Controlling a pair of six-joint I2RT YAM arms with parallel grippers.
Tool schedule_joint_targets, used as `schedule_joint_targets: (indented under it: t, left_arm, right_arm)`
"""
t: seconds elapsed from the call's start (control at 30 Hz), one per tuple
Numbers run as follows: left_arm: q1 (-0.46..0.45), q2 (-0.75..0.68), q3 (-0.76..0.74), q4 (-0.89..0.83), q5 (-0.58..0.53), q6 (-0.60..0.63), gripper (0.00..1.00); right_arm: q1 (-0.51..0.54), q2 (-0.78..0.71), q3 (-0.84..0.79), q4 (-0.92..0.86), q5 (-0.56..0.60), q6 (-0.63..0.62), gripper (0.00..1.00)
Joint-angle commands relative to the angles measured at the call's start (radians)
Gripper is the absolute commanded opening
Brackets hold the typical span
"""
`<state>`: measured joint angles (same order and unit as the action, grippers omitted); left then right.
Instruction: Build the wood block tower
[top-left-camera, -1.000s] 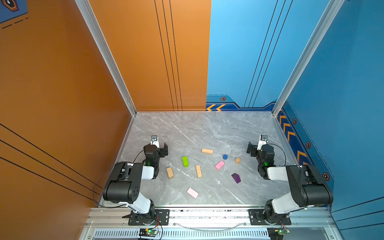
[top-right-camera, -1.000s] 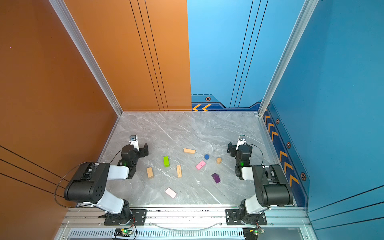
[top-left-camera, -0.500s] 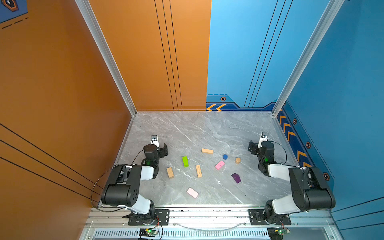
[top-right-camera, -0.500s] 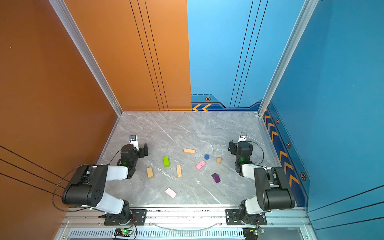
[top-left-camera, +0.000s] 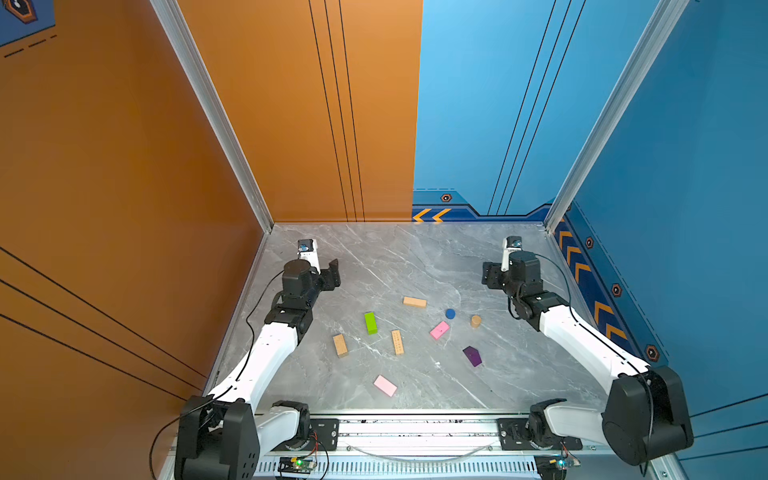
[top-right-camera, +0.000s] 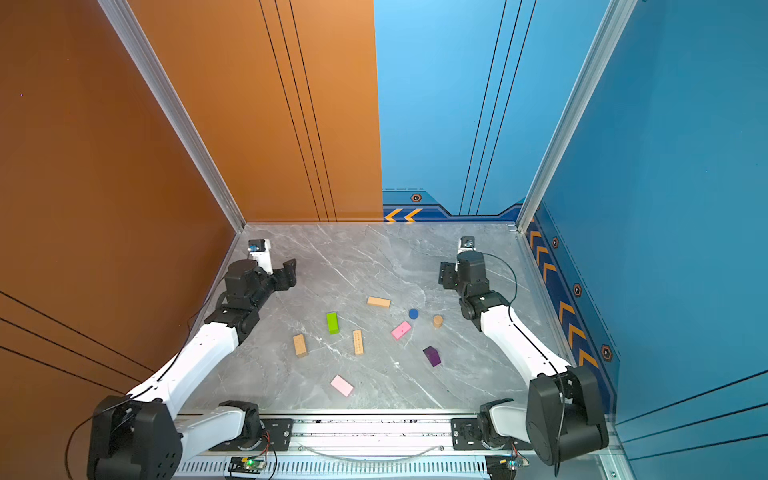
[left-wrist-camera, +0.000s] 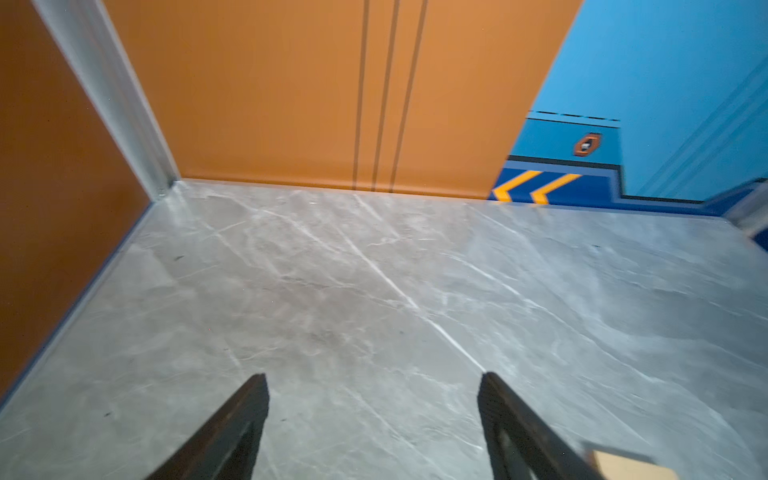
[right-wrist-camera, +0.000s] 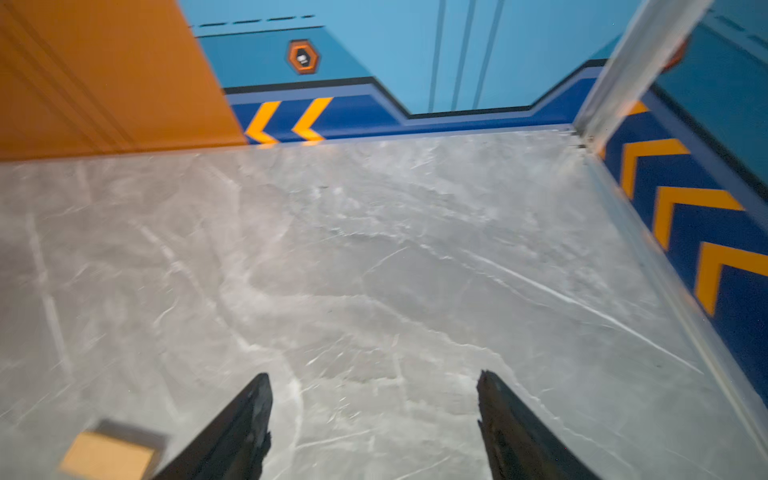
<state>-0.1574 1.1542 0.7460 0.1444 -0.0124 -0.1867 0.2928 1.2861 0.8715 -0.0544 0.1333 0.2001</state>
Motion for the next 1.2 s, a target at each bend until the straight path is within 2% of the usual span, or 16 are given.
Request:
schedule_joint_targets:
  t: [0.0,0.13,0.23,0.33,0.47,0.53,0.63,0.8,0.93,1.07,1.17]
  left_arm:
    - [-0.065,0.021,0.060,-0.154,0.173,-0.090,0.80]
    - [-0.156,0.119,0.125,-0.193,0.214,-0.156,0.77]
    - [-0.207,0.210,0.187,-0.230,0.227,-0.191,0.70]
    - [-0.250,0.304,0.226,-0.232,0.244,-0.224,0.63]
    - [-0.293,0.435,0.277,-0.254,0.277,-0.244,0.49]
    - [-0.311,0.496,0.340,-0.282,0.294,-0.251,0.39]
    - [-0.336,0.557,0.367,-0.298,0.289,-0.260,0.31]
    - [-0.361,0.617,0.396,-0.306,0.269,-0.269,0.25]
    - [-0.375,0.662,0.417,-0.309,0.245,-0.278,0.17]
    - [-0.379,0.692,0.429,-0.315,0.222,-0.285,0.06]
    - [-0.380,0.710,0.432,-0.316,0.195,-0.291,0.02]
  right_arm:
    - [0.078,-0.008,0.049,-0.191,-0.122,0.066,0.77]
    - [0.154,0.036,0.058,-0.161,-0.198,0.153,0.76]
    - [0.184,0.082,0.061,-0.130,-0.224,0.210,0.75]
    - [0.193,0.136,0.060,-0.092,-0.272,0.268,0.69]
    - [0.219,0.231,0.098,-0.085,-0.352,0.285,0.54]
    - [0.234,0.277,0.126,-0.099,-0.372,0.287,0.44]
    - [0.248,0.330,0.153,-0.101,-0.400,0.302,0.31]
    - [0.260,0.399,0.178,-0.107,-0.404,0.326,0.14]
    - [0.262,0.436,0.181,-0.090,-0.410,0.347,0.01]
    - [0.261,0.451,0.181,-0.093,-0.388,0.359,0.00]
    - [0.256,0.461,0.178,-0.092,-0.378,0.367,0.00]
